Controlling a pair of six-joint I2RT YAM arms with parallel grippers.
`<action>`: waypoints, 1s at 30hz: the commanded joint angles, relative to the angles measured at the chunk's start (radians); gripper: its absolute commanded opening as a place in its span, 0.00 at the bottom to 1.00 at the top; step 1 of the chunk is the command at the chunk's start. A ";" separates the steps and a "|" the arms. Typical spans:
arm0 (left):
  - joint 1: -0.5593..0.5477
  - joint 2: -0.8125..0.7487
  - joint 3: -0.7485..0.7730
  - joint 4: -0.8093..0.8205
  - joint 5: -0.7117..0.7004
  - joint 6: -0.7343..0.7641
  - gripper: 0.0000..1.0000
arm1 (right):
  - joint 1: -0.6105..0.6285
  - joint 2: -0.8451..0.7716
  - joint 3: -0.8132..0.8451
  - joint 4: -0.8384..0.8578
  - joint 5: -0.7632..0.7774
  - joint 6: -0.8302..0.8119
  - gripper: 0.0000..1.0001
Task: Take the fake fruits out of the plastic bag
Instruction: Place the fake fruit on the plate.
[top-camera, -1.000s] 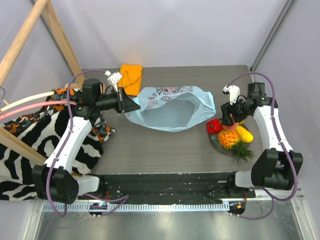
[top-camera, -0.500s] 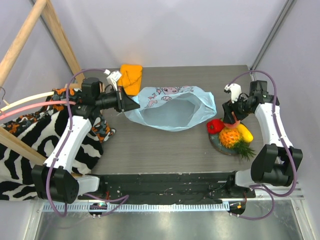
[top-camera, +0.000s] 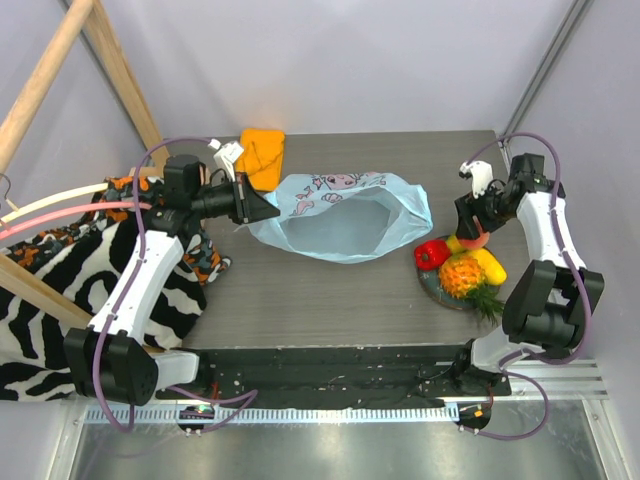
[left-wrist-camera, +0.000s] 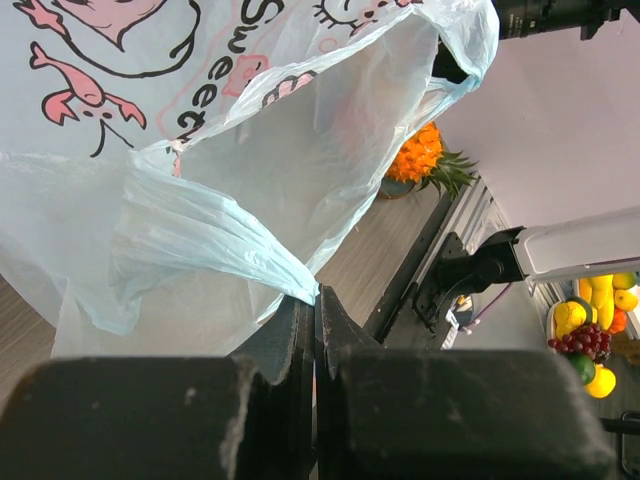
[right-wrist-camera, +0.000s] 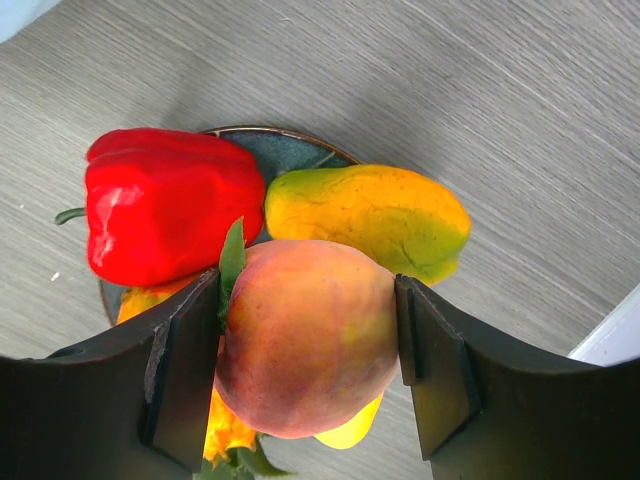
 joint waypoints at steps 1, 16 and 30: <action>0.010 -0.009 0.025 0.016 0.005 0.010 0.00 | -0.002 0.007 -0.030 0.051 -0.014 -0.030 0.41; 0.014 0.027 0.014 0.065 0.021 -0.026 0.00 | -0.002 -0.105 -0.132 0.007 -0.023 -0.047 0.96; 0.015 0.045 0.018 0.115 0.021 -0.060 0.00 | -0.008 -0.141 0.221 0.088 0.111 0.290 1.00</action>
